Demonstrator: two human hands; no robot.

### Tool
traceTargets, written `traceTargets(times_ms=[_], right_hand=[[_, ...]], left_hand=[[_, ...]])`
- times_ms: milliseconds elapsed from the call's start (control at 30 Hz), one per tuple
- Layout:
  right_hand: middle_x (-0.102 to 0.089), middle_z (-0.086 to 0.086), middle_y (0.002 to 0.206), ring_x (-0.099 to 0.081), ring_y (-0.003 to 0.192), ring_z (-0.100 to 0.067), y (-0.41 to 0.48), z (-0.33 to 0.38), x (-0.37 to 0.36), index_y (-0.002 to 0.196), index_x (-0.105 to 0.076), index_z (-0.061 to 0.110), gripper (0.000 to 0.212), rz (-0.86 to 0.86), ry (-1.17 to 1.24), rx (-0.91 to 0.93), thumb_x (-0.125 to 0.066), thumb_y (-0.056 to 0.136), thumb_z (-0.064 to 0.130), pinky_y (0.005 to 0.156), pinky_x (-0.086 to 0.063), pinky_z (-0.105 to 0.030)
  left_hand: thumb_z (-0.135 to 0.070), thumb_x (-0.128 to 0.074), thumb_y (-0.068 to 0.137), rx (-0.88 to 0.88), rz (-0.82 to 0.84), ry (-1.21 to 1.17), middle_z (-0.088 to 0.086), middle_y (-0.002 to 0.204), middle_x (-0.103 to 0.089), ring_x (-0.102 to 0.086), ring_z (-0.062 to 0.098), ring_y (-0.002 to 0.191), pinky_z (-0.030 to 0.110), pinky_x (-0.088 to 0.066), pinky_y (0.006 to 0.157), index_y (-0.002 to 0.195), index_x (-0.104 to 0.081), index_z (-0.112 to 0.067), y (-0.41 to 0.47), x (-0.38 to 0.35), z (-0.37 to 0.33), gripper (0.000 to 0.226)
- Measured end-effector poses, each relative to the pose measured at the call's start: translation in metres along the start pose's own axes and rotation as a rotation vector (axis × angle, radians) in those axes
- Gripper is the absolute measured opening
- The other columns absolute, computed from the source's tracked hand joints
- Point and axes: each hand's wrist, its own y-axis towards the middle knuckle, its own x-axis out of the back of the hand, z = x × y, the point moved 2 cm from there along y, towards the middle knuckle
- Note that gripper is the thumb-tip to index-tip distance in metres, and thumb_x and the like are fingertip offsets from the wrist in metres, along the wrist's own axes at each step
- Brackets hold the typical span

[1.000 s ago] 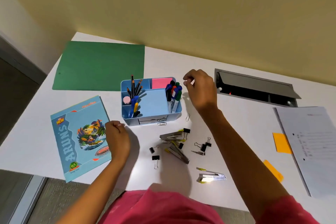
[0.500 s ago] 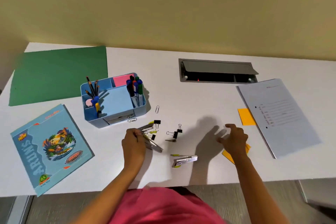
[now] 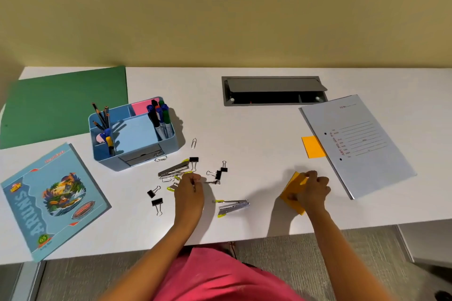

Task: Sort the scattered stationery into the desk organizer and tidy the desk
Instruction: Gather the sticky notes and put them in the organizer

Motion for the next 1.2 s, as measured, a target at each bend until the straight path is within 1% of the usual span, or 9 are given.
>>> traceTargets(times_ms=[100, 233, 467, 633, 700, 833, 1000, 1100, 1200], right_hand=[[-0.047, -0.029, 0.121, -0.048, 0.109, -0.044, 0.007, -0.001, 0.001, 0.118, -0.049, -0.005, 0.051, -0.043, 0.044, -0.056, -0.076, 0.075, 0.004, 0.091, -0.044, -0.045], [-0.065, -0.026, 0.101, -0.061, 0.093, -0.039, 0.005, 0.005, 0.004, 0.100, -0.063, -0.005, 0.021, -0.104, 0.000, 0.070, -0.067, 0.085, 0.009, 0.081, -0.048, -0.040], [-0.066, -0.015, 0.083, -0.058, 0.083, -0.036, -0.032, 0.060, 0.025, 0.082, -0.068, 0.007, 0.006, -0.246, 0.059, 0.393, -0.070, 0.079, 0.002, 0.067, -0.044, -0.038], [-0.060, 0.001, 0.081, -0.053, 0.077, -0.011, -0.082, 0.133, 0.039, 0.079, -0.058, 0.018, 0.018, -0.025, 0.472, 0.566, -0.067, 0.080, 0.002, 0.065, -0.040, -0.020], [-0.062, 0.003, 0.080, -0.055, 0.077, -0.006, -0.099, 0.159, 0.044, 0.078, -0.060, 0.018, 0.020, 0.038, 0.556, 0.646, -0.067, 0.077, -0.001, 0.064, -0.040, -0.012], [-0.064, 0.001, 0.084, -0.057, 0.081, -0.011, -0.119, 0.202, 0.050, 0.081, -0.062, 0.018, 0.021, 0.123, 0.592, 0.736, -0.064, 0.079, -0.004, 0.062, -0.042, -0.012], [-0.065, 0.004, 0.083, -0.059, 0.077, -0.014, -0.132, 0.248, 0.050, 0.083, -0.061, 0.020, 0.025, 0.193, 0.608, 0.849, -0.062, 0.082, -0.005, 0.068, -0.050, -0.028], [-0.064, 0.006, 0.082, -0.061, 0.076, -0.014, -0.136, 0.277, 0.048, 0.085, -0.062, 0.018, 0.021, 0.169, 0.568, 0.982, -0.063, 0.083, -0.002, 0.067, -0.051, -0.029], [-0.065, 0.002, 0.082, -0.061, 0.075, -0.016, -0.135, 0.313, 0.049, 0.087, -0.063, 0.013, 0.015, 0.060, 0.575, 1.097, -0.064, 0.082, -0.001, 0.066, -0.049, -0.025]], left_hand=[[-0.011, -0.043, 0.096, -0.011, 0.023, 0.017, -0.001, 0.090, -0.060, -0.056, 0.023, 0.087, 0.029, -0.035, 0.069, 0.093, -0.054, -0.019, -0.004, -0.003, -0.002, 0.014], [-0.012, -0.043, 0.097, -0.007, 0.056, 0.046, -0.001, 0.097, -0.059, -0.052, 0.017, 0.088, 0.017, -0.032, 0.062, 0.097, -0.056, -0.016, -0.007, -0.006, -0.004, 0.014], [0.002, -0.052, 0.087, -0.013, 0.169, -0.014, -0.010, 0.089, -0.065, -0.059, 0.005, 0.082, 0.006, -0.041, 0.062, 0.097, -0.062, -0.015, -0.008, -0.009, -0.019, 0.022], [-0.012, -0.068, 0.085, -0.139, 0.201, -0.032, -0.012, 0.101, -0.066, -0.061, 0.004, 0.092, 0.002, -0.039, 0.068, 0.105, -0.064, -0.025, -0.004, -0.005, -0.039, 0.024], [-0.015, -0.070, 0.083, -0.168, 0.140, -0.022, -0.017, 0.102, -0.063, -0.058, -0.004, 0.089, 0.003, -0.039, 0.068, 0.106, -0.063, -0.029, 0.000, 0.003, -0.047, 0.028], [-0.015, -0.071, 0.084, -0.160, -0.102, -0.109, -0.009, 0.104, -0.059, -0.056, 0.001, 0.085, 0.008, -0.041, 0.064, 0.104, -0.054, -0.024, 0.013, 0.034, -0.055, 0.029], [-0.016, -0.068, 0.087, -0.240, -0.288, -0.151, -0.012, 0.098, -0.063, -0.060, 0.004, 0.087, 0.011, -0.047, 0.063, 0.105, -0.054, -0.025, 0.028, 0.081, -0.063, 0.025], [-0.018, -0.064, 0.090, -0.277, -0.376, -0.123, -0.009, 0.088, -0.066, -0.063, 0.006, 0.080, 0.012, -0.047, 0.065, 0.096, -0.061, -0.023, 0.038, 0.104, -0.067, 0.009], [-0.008, -0.060, 0.090, -0.275, -0.485, -0.140, -0.006, 0.100, -0.065, -0.059, 0.007, 0.080, 0.008, -0.044, 0.063, 0.102, -0.061, -0.022, 0.053, 0.122, -0.069, 0.018]])
